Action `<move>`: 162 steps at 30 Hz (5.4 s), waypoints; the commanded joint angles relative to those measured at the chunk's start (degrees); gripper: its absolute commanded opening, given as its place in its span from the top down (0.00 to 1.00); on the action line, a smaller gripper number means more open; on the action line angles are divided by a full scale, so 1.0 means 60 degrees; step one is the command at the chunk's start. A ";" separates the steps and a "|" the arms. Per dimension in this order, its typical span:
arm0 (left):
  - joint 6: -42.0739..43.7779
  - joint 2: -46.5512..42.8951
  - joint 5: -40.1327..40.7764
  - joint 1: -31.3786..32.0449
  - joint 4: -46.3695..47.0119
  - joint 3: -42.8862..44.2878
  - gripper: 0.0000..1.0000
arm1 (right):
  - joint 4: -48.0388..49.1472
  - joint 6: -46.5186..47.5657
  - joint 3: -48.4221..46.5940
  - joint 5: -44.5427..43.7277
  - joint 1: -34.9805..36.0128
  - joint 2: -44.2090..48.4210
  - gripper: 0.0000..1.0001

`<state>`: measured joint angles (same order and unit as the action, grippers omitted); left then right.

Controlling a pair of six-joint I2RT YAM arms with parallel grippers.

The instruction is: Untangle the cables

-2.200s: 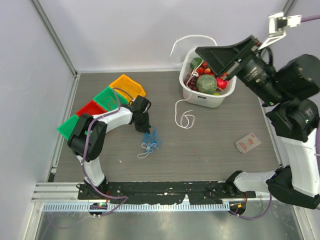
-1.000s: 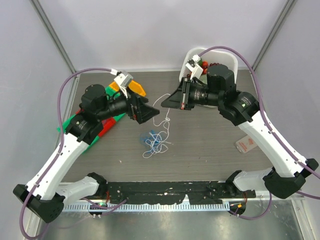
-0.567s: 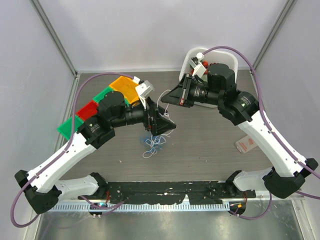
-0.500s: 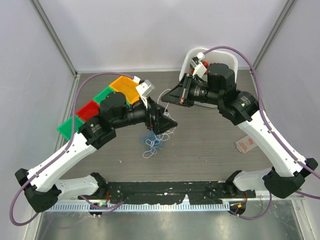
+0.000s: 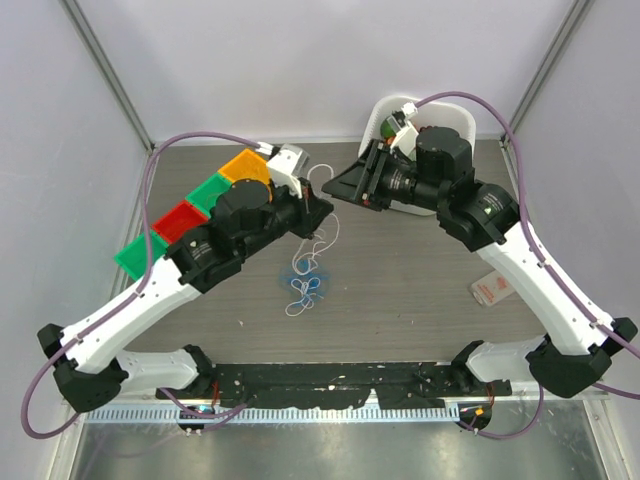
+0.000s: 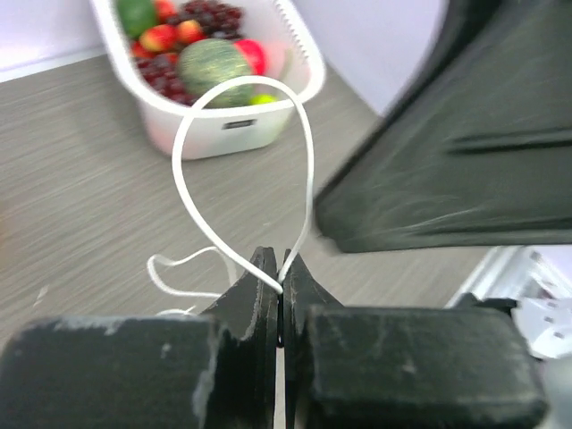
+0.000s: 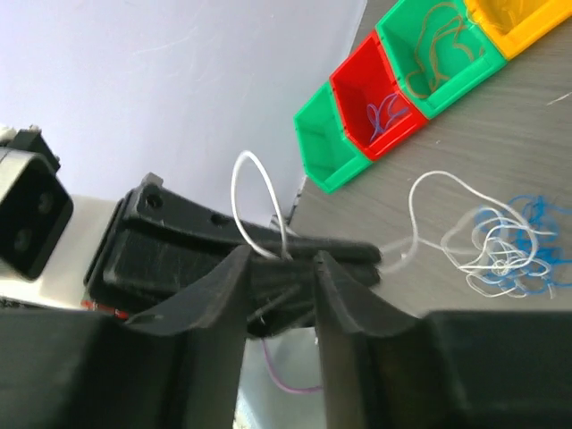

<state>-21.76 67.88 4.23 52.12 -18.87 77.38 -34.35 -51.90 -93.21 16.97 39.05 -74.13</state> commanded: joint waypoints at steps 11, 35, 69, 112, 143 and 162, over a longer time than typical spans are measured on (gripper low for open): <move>0.1296 -0.1557 0.7378 -0.1417 -0.3913 0.0828 1.00 | -0.1394 0.1647 0.0080 -0.1467 -0.0721 0.0972 0.27; 0.0389 -0.0152 0.6106 -0.8642 -0.1191 -0.1326 1.00 | -0.2229 0.2615 0.1062 -0.0015 -0.1835 0.1500 0.28; -0.1148 0.1534 0.3909 -0.9946 -0.3007 0.1929 1.00 | -0.2713 0.2483 -0.0066 0.0716 -0.2245 0.0533 0.30; -0.1031 0.1007 0.3721 -1.0693 -0.2202 -0.0151 1.00 | -0.2815 0.2498 -0.0036 0.0995 -0.2275 0.0094 0.30; -0.3315 0.3309 0.2796 -1.1704 -0.3154 -0.2538 1.00 | -0.2889 0.2541 0.0388 0.0497 -0.2275 0.0372 0.30; -0.3872 0.1346 0.2269 -1.1528 -0.4545 -0.1236 0.23 | -0.1658 0.2292 0.2160 0.1404 -0.2289 0.0314 0.30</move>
<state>-40.77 83.42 19.70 -17.63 -43.11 68.31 -48.34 -37.65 -82.30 22.59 25.63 -73.54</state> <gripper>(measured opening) 0.758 0.698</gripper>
